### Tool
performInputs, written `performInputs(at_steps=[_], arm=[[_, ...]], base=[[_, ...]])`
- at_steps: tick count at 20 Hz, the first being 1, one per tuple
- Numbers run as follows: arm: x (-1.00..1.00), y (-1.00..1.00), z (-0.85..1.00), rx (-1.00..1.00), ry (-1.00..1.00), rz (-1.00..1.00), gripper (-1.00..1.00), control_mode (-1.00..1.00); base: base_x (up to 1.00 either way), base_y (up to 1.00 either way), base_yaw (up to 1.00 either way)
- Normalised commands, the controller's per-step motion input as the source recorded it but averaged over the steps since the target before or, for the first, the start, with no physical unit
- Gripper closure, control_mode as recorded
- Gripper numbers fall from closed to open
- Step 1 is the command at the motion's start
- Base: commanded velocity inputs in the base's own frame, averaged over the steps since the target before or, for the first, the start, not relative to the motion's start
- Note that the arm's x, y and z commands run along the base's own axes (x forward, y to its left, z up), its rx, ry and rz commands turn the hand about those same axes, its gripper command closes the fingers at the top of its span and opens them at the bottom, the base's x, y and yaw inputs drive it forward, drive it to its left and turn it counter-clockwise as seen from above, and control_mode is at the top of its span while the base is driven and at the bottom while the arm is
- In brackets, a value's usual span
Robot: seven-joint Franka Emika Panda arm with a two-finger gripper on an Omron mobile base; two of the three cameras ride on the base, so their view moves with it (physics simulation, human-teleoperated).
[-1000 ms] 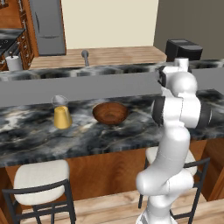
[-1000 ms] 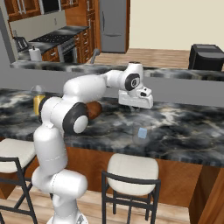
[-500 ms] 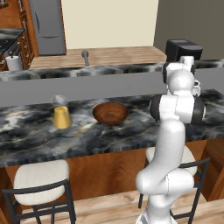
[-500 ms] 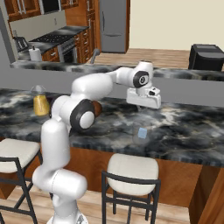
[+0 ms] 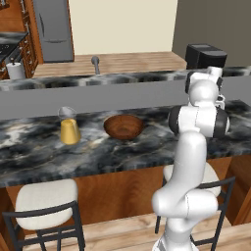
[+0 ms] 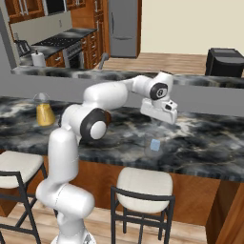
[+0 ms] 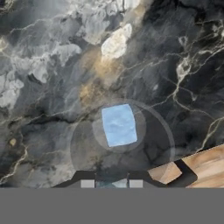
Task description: There are two ice cubes in the ice bowl. Place both ice cubes in the glass cup.
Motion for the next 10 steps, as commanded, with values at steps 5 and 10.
performInputs(at_steps=[5, 10], arm=[[0.02, 0.0, -0.04, 0.0, 0.0, -0.02, 1.0, -1.0], [0.12, -0.06, -0.05, 0.0, 0.0, 0.0, 1.0, -1.0]], base=[[0.0, 0.0, 0.0], [0.0, 0.0, 0.0]])
